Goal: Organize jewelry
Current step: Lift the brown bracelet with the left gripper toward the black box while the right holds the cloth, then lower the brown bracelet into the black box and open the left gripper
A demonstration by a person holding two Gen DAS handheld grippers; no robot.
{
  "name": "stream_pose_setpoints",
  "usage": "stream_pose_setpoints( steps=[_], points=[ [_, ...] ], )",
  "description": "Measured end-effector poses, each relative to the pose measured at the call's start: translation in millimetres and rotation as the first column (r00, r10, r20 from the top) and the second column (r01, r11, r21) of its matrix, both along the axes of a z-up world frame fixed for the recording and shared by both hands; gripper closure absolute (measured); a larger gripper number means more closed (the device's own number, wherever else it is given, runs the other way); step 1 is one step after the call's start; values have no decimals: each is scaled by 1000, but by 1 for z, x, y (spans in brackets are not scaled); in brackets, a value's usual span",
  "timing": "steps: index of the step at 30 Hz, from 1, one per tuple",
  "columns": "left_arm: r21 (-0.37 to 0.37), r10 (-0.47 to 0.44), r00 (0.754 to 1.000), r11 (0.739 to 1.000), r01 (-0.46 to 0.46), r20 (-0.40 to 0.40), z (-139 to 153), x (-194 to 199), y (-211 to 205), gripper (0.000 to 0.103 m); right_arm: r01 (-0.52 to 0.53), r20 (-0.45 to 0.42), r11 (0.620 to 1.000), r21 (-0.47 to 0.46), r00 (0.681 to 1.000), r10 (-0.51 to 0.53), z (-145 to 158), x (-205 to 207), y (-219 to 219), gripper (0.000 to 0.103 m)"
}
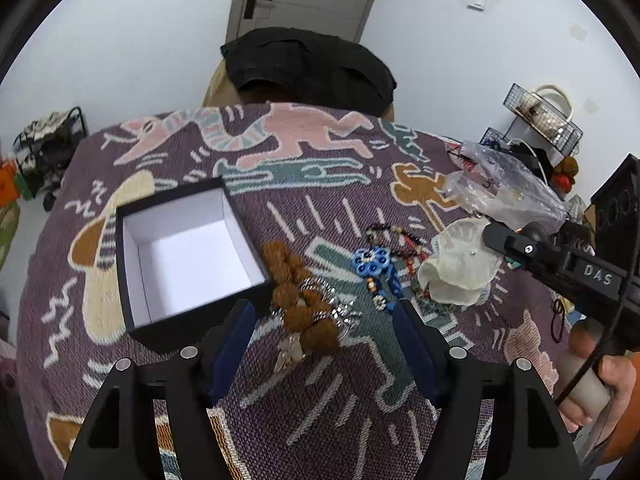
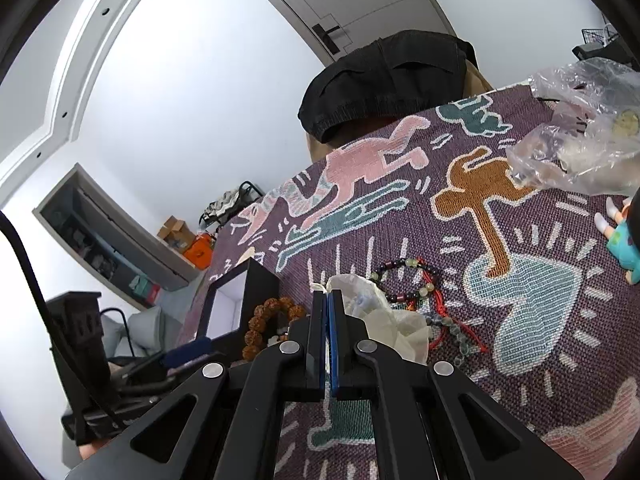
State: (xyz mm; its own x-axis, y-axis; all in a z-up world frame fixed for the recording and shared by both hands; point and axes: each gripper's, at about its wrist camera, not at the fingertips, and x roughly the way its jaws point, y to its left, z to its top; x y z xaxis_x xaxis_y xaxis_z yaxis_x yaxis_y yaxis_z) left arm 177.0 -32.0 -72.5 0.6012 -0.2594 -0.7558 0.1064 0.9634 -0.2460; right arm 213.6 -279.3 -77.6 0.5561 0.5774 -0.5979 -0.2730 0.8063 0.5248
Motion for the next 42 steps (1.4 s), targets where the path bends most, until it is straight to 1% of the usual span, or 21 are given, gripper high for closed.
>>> stream_pose_setpoints(
  steps=[4, 5, 6, 8, 9, 10, 12, 13, 15, 19, 23, 31, 37, 42],
  points=[
    [-14, 14, 998, 1000, -14, -55, -20, 9, -2, 31, -6, -1, 1000, 1, 1000, 6, -1, -2, 1, 100],
    [-16, 17, 998, 1000, -18, -67, -26, 13, -3, 32, -6, -2, 1000, 1, 1000, 6, -2, -2, 1, 100],
    [-11, 25, 997, 1000, -26, -77, -32, 17, -5, 36, -5, -4, 1000, 2, 1000, 5, -2, -2, 1, 100],
    [-2, 30, 995, 1000, -30, -99, -40, 24, -6, 76, -4, -4, 1000, 4, 1000, 4, -2, -3, 0, 100],
    [-6, 33, 994, 999, -34, -104, -41, 25, -6, 78, -3, -4, 1000, 3, 1000, 3, -2, -4, -1, 100],
    [-19, 36, 995, 999, -38, -89, -39, 24, -5, 78, -1, -3, 1000, 2, 1000, 1, -2, -4, -2, 100],
    [-15, 26, 1000, 1000, -26, -16, -23, 18, -5, 79, 2, -1, 1000, 2, 1000, -2, -1, -4, -4, 100],
    [-13, 23, 1000, 1000, -23, 7, -17, 17, -5, 83, 4, 0, 1000, 2, 1000, -4, 0, -4, -4, 100],
    [-34, 17, 999, 999, -16, 42, -1, 15, 0, 83, 6, 1, 1000, 4, 1000, -6, 2, -2, -3, 100],
    [-22, 2, 993, 1000, 1, 119, 29, 12, 3, 83, -7, 12, 1000, 6, 1000, 7, 6, -2, 4, 100],
    [-26, -9, 987, 1000, 13, 163, 49, 10, 4, 83, -21, 19, 1000, 2, 1000, 21, 11, -1, 12, 100],
    [-37, 14, 972, 999, -6, 233, 81, 9, 22, 83, -44, 35, 999, 3, 998, 44, 19, 5, 27, 100],
    [-31, 53, 958, 998, -46, 280, 102, 5, 42, 83, -71, 48, 997, 4, 996, 70, 26, 9, 43, 100],
    [-27, 86, 948, 996, -82, 307, 113, 3, 60, 83, -92, 59, 996, 0, 994, 92, 32, 11, 57, 100]
  ],
)
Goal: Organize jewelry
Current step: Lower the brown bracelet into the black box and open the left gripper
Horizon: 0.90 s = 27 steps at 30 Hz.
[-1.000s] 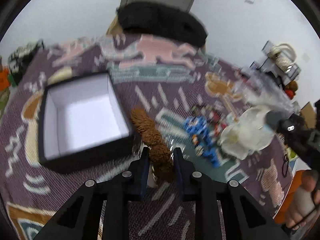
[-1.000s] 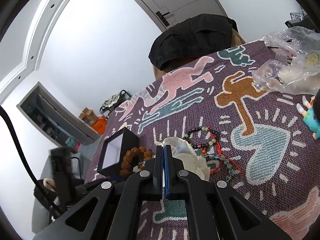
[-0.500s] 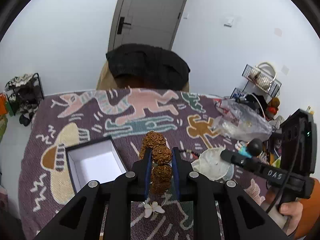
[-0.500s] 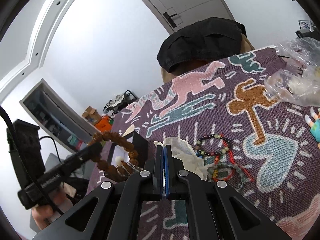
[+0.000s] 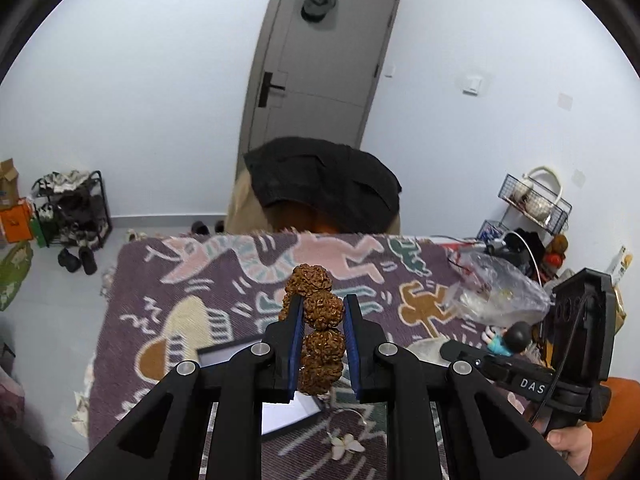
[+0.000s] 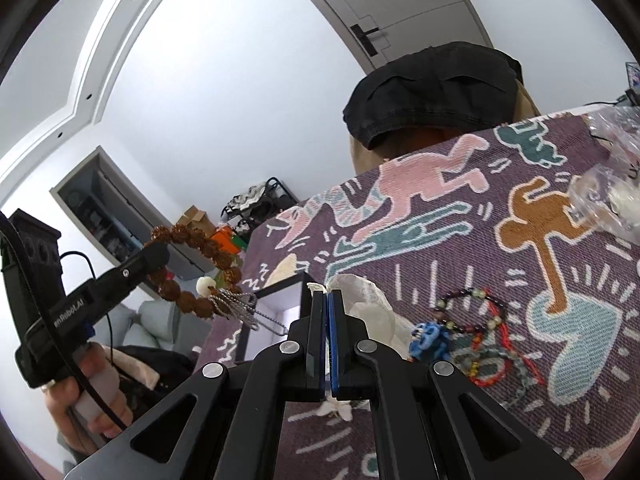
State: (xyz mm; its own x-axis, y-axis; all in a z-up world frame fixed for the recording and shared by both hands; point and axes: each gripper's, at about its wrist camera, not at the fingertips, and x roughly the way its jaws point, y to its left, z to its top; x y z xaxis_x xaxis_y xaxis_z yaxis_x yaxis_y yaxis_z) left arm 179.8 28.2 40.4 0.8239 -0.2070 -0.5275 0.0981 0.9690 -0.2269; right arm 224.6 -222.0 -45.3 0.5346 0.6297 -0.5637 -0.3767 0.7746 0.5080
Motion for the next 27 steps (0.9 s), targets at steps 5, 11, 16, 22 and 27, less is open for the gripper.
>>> stream_pose_setpoints(
  steps=[5, 11, 16, 22, 27],
  points=[
    [0, 26, 999, 1000, -26, 22, 10, -2, 17, 83, -20, 11, 1000, -4, 1000, 20, 6, 1, 13, 100],
    [3, 60, 997, 998, -60, 54, 24, -5, 35, 83, -42, 17, 999, -2, 999, 42, 10, 4, 30, 100],
    [-9, 80, 996, 997, -80, 46, 26, -4, 48, 83, -56, 18, 998, -3, 998, 56, 9, 4, 41, 100],
    [-15, 66, 997, 998, -66, 26, 17, 1, 47, 83, -63, 5, 998, -6, 998, 63, 3, 4, 47, 100],
    [-28, 44, 999, 999, -44, 12, 11, 7, 41, 83, -54, 0, 998, -10, 999, 54, 1, 3, 45, 100]
  ],
)
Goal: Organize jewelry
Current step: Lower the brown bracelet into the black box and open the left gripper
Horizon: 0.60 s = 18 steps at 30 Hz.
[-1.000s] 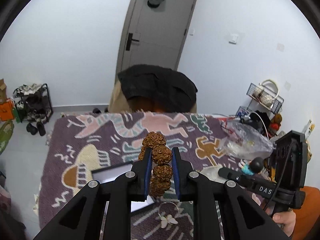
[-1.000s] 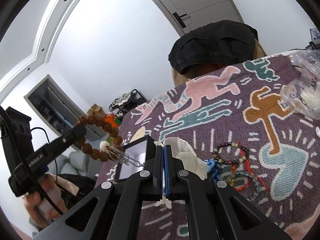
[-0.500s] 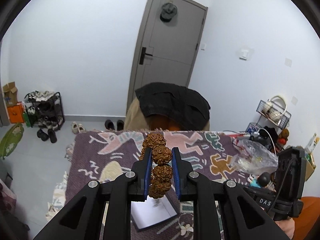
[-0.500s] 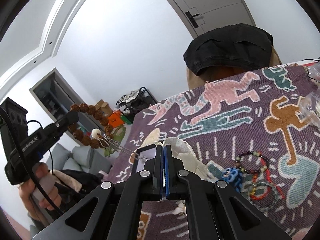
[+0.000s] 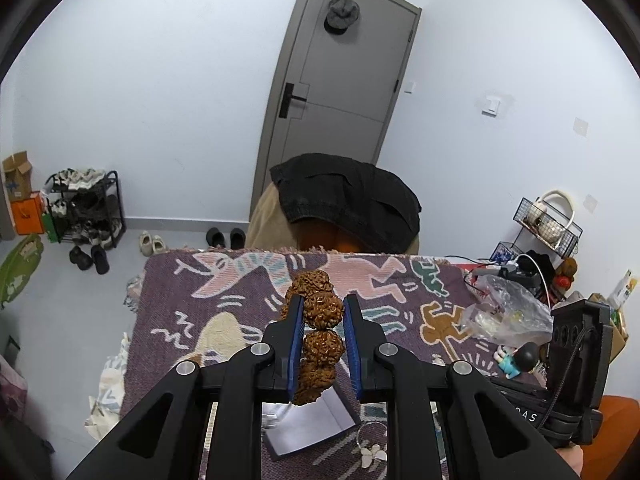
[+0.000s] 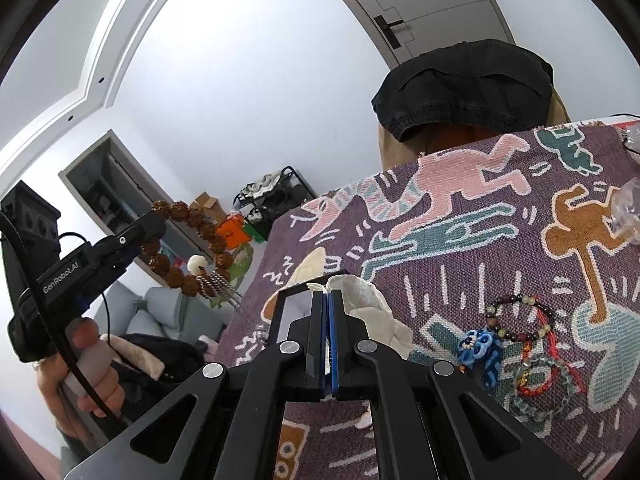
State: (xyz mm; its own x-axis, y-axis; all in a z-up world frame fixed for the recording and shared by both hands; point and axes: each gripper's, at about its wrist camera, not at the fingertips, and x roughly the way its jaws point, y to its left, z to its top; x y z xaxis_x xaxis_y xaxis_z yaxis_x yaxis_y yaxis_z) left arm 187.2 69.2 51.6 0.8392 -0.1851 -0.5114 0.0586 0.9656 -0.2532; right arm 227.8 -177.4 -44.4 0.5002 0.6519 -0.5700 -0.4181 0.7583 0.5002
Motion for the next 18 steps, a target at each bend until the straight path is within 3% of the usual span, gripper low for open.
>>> stream_pose_setpoints(
  steps=[12, 18],
  points=[
    [-4, -20, 999, 1000, 20, 36, 12, 4, -8, 83, 24, -4, 1000, 1, 1000, -24, 1, 0, -8, 100],
    [-38, -21, 998, 999, 19, -53, -14, 16, -4, 83, 19, -14, 1000, -1, 1000, -19, -4, 1, -5, 100]
  ],
)
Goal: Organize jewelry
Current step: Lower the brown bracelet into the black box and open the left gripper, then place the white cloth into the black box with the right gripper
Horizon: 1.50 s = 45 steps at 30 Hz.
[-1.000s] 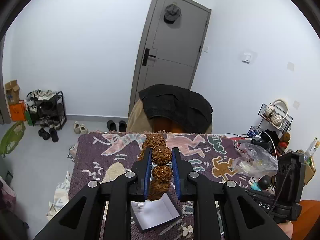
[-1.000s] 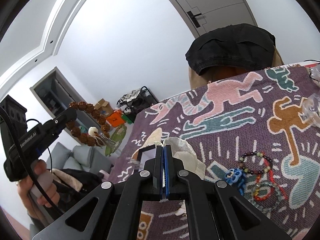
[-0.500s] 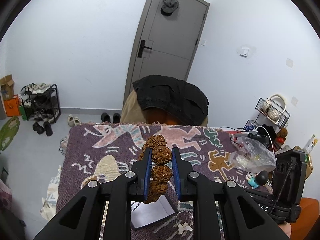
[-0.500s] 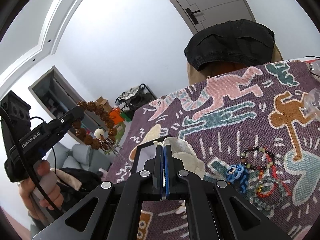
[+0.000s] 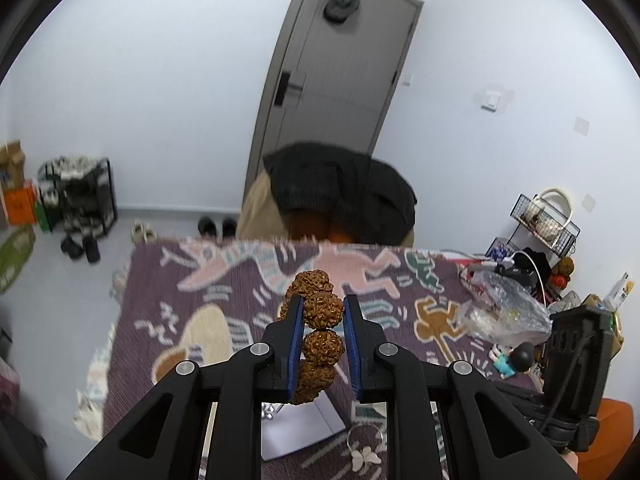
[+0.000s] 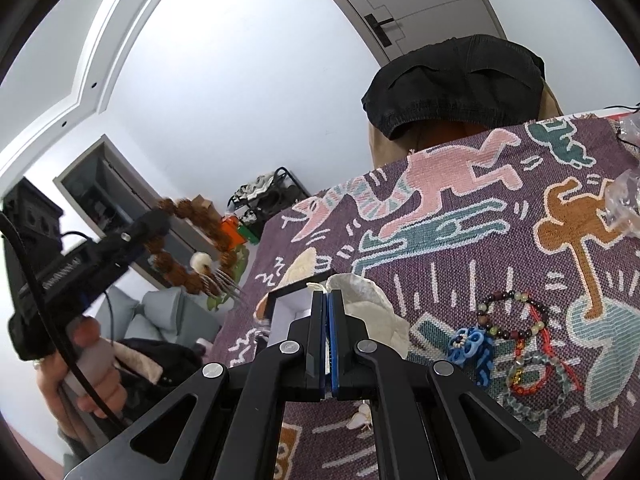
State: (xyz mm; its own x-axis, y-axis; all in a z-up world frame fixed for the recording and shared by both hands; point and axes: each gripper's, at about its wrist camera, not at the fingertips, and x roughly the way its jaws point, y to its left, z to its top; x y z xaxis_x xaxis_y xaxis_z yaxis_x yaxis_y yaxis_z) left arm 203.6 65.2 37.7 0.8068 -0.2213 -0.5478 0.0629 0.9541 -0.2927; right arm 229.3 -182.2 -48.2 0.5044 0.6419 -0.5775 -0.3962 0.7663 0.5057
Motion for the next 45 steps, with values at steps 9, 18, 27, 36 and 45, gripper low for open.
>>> stream_pose_setpoints(
  steps=[9, 18, 27, 36, 45],
  points=[
    [-44, 17, 998, 999, -19, -62, -32, 1, 10, 32, -12, -13, 1000, -9, 1000, 12, -5, 5, 9, 100],
    [-70, 97, 989, 992, -105, -116, -57, -13, 41, 32, -78, 3, 997, -18, 997, 78, 1, 9, 47, 100],
    [-88, 169, 977, 979, -181, -133, -67, -29, 64, 16, -148, -47, 988, -43, 988, 146, -3, 20, 86, 45],
    [-67, 140, 982, 987, -149, -126, -73, -31, 43, 15, -32, -50, 996, -85, 998, 28, -14, 15, 40, 42],
    [-42, 61, 987, 997, -68, -151, -90, -35, -5, 15, 42, -77, 990, -133, 996, -53, -30, 5, -7, 42]
  ],
)
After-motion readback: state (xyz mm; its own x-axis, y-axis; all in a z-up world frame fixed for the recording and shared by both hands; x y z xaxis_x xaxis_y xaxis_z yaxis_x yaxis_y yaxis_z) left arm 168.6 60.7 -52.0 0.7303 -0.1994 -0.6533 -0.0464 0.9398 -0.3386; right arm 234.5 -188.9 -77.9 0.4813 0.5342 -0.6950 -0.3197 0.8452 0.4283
